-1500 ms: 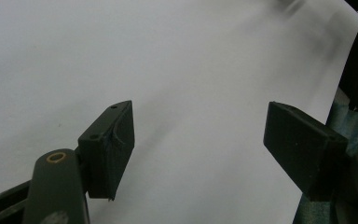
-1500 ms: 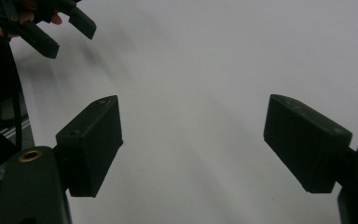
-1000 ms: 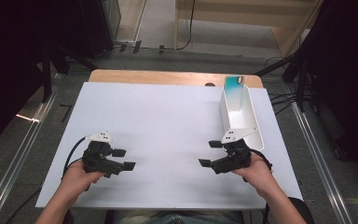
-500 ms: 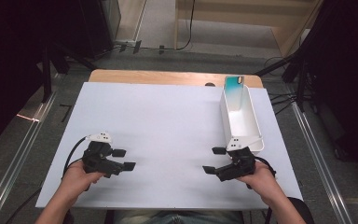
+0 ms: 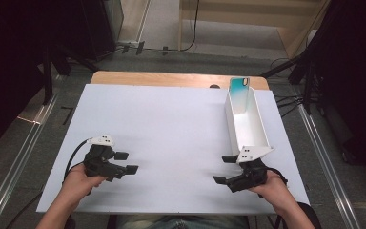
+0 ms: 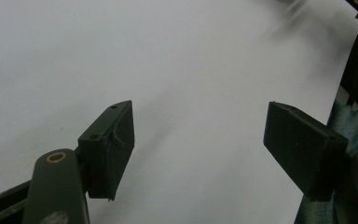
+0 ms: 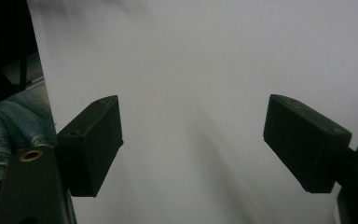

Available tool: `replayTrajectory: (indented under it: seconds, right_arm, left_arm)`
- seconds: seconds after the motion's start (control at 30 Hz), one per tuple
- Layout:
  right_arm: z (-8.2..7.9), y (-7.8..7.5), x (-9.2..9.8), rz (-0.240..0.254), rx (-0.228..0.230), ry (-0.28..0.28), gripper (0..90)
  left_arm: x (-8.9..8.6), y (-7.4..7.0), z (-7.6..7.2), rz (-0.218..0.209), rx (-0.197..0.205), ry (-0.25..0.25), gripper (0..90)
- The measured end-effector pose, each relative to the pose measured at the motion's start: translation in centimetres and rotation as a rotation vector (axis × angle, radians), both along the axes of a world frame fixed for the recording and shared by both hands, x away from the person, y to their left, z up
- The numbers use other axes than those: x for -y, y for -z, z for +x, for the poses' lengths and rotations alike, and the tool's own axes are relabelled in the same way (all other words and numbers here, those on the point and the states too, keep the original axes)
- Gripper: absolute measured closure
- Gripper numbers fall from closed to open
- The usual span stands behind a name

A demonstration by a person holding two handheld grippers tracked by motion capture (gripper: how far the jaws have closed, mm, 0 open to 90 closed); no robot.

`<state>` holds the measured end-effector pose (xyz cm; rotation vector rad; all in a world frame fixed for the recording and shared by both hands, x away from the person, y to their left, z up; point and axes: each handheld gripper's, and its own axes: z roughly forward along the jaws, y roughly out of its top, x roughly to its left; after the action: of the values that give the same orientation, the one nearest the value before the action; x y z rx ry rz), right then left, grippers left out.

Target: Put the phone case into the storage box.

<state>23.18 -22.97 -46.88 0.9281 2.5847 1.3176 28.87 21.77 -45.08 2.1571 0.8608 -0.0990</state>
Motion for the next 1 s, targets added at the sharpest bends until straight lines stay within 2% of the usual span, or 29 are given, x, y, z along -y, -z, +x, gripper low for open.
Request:
replayTrajectory:
  seconds: [0.07,0.37,0.43,0.67,1.0]
  right_arm:
    - [-0.01,0.20,0.24,-0.003,0.001,0.010,18.2]
    - [-0.08,0.72,0.72,-0.008,-0.015,0.027,18.6]
    - [-0.08,0.83,0.80,-0.009,0.001,0.016,18.6]
    - [-0.11,0.85,0.83,-0.007,-0.014,0.013,18.5]
    - [-0.23,0.74,0.84,-0.005,-0.006,0.007,18.5]
  left_arm:
    - [-0.06,-0.11,-0.01,-0.001,0.010,0.006,24.4]
    - [0.12,0.08,-0.05,0.005,-0.003,0.014,24.4]
    - [0.11,0.08,-0.05,0.006,-0.002,0.019,24.4]
    - [0.10,0.11,-0.02,0.011,-0.004,0.018,24.4]
    - [0.07,0.09,-0.04,0.010,-0.004,0.022,24.4]
